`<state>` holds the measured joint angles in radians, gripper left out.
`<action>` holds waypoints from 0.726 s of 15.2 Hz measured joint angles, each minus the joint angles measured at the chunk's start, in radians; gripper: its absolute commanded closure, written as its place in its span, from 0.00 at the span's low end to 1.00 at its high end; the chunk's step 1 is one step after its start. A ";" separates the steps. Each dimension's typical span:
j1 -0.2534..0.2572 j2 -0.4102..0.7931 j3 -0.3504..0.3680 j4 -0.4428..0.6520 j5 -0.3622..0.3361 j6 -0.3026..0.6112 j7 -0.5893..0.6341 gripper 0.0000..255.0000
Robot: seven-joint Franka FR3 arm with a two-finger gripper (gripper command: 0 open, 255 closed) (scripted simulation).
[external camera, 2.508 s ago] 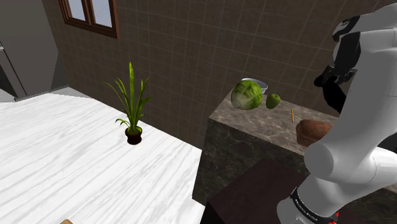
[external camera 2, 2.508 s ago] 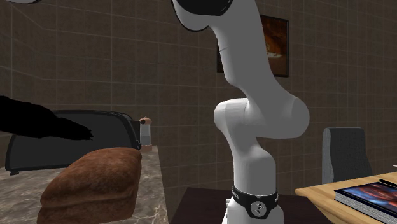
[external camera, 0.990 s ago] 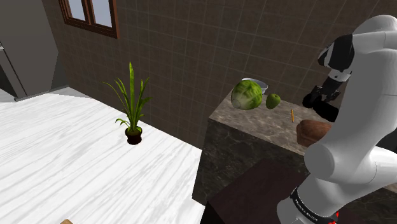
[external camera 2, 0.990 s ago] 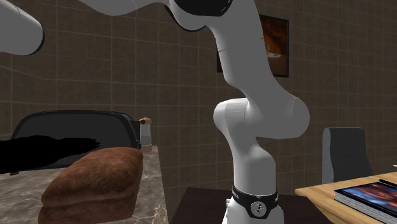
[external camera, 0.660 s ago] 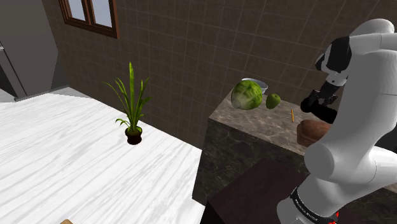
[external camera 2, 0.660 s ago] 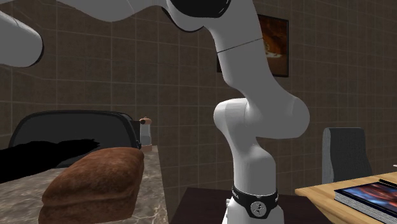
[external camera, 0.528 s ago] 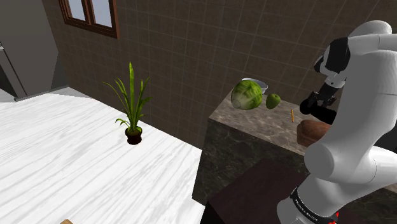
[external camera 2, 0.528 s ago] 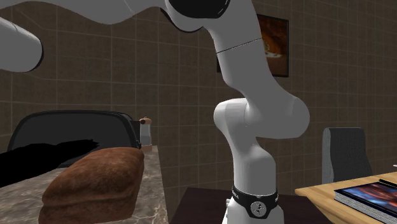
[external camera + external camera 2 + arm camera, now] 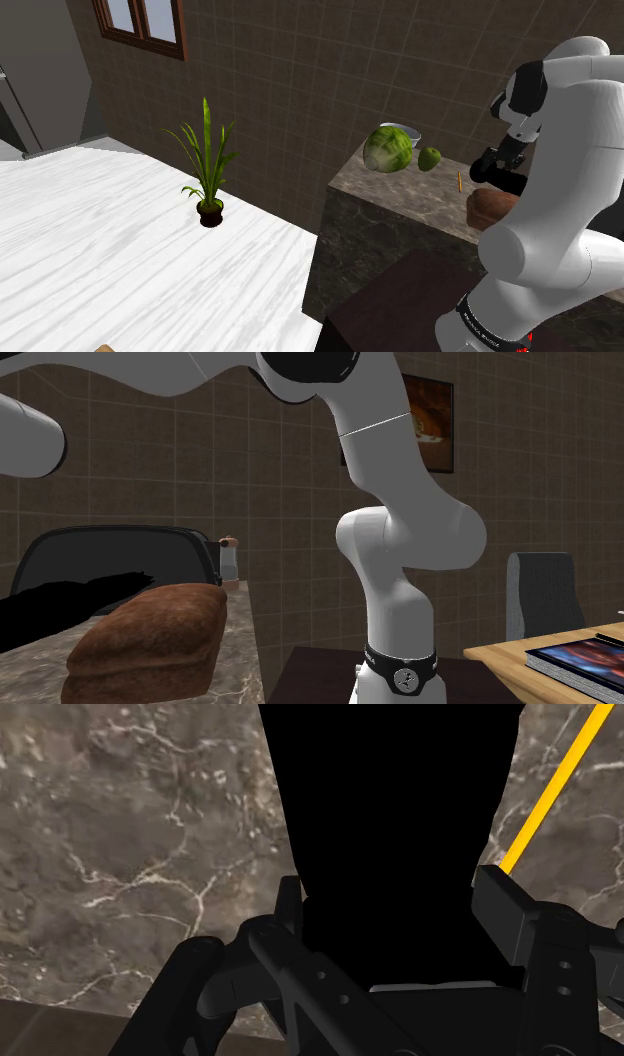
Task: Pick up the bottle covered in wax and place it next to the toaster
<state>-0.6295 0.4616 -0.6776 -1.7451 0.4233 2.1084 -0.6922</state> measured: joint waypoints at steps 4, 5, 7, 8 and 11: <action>0.001 0.001 -0.001 -0.008 -0.002 0.002 0.000 0.00; 0.000 0.002 -0.001 -0.008 -0.002 0.001 -0.001 0.00; -0.001 0.004 0.000 -0.007 -0.001 0.000 -0.001 0.00; -0.001 0.004 0.000 -0.006 -0.001 0.000 -0.001 0.00; 0.006 -0.026 -0.016 0.020 -0.027 -0.049 0.015 0.00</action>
<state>-0.6236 0.4355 -0.6934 -1.7256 0.3961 2.0591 -0.6769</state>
